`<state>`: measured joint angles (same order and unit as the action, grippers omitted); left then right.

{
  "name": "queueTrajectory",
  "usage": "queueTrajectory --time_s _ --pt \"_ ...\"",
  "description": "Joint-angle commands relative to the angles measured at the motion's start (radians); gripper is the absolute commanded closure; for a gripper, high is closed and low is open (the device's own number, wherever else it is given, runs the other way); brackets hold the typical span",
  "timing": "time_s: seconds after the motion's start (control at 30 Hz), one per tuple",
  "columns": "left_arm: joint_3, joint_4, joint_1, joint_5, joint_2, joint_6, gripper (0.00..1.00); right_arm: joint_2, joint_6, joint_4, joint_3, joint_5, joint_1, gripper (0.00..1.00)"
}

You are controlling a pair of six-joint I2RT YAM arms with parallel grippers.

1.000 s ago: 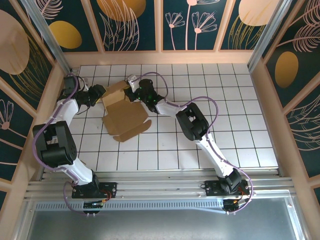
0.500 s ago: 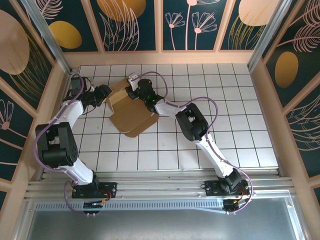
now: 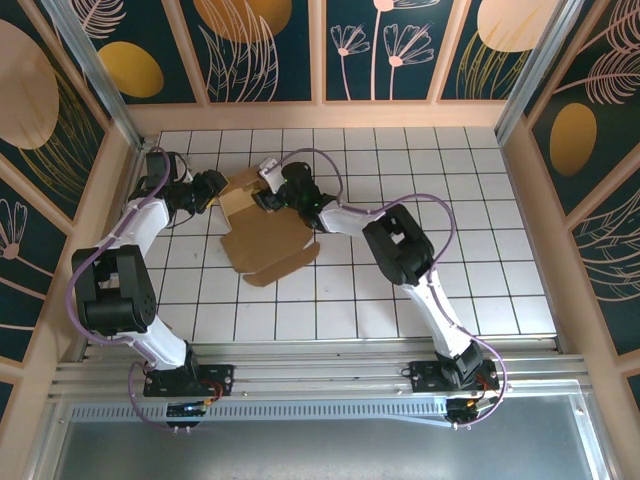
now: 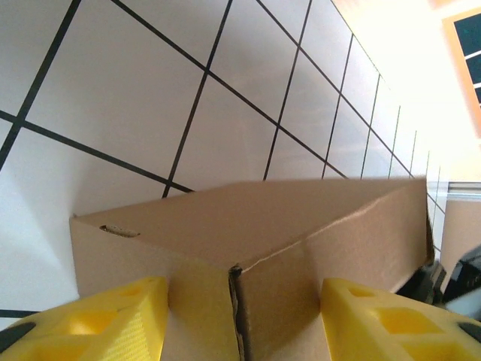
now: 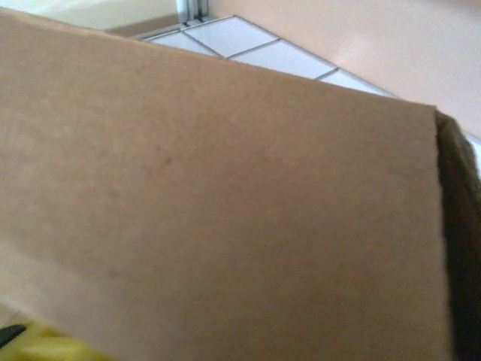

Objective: Fold the paper box

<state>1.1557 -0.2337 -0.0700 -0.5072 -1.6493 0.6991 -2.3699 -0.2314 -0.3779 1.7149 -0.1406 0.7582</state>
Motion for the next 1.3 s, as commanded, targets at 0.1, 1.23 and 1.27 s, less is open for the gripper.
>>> queueTrajectory --time_s 0.1,1.23,1.27 --pt "0.031 -0.027 0.01 0.002 -0.007 -0.012 0.44 0.135 -0.007 -0.086 -0.145 -0.167 -0.033 0.32" --pt "0.027 -0.03 0.01 -0.014 -0.012 -0.022 0.46 0.2 -0.022 -0.166 -0.304 -0.468 -0.162 0.48" --pt "0.026 -0.03 0.01 -0.017 -0.011 -0.023 0.46 0.194 -0.022 -0.167 -0.297 -0.465 -0.158 0.5"
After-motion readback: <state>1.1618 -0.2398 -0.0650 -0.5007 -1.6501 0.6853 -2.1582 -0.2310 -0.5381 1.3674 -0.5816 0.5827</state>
